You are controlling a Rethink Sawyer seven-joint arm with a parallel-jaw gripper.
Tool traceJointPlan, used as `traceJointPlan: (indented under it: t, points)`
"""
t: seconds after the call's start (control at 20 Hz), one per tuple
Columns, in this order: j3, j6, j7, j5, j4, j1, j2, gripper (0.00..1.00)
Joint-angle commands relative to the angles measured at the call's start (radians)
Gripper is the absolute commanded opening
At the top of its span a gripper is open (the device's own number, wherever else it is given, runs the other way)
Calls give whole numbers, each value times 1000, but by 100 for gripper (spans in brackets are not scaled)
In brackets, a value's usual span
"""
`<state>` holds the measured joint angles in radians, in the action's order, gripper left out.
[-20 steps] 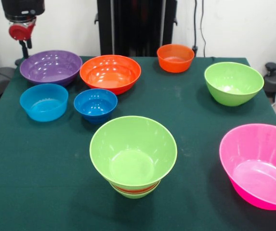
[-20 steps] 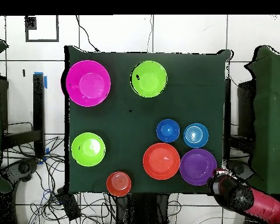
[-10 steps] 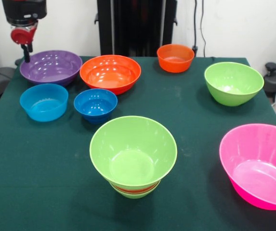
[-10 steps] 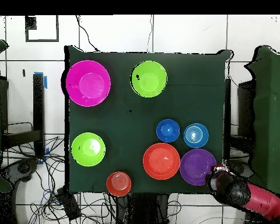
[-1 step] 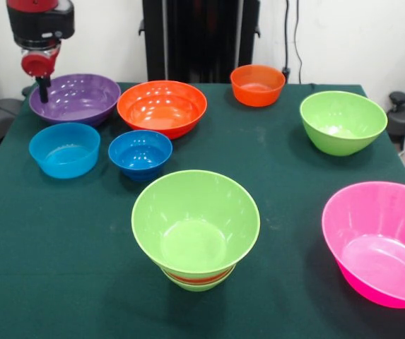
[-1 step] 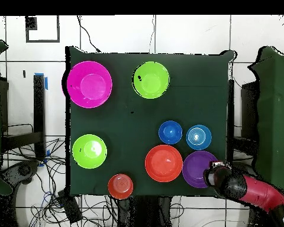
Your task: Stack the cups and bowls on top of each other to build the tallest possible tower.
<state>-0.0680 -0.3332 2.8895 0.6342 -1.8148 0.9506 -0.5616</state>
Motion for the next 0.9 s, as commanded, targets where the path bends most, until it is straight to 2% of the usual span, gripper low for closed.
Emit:
traceJointPlan:
  t: [0.05, 0.45, 0.65, 0.9]
  points:
    - [-23, -10, 15, -40, 84, -64, 93, 100]
    - [-20, -22, -45, -20, 100, -69, 125, 100]
    - [-34, -50, -74, -30, 94, -44, 104, 100]
    - [-68, -87, -96, -65, 51, -21, 35, 100]
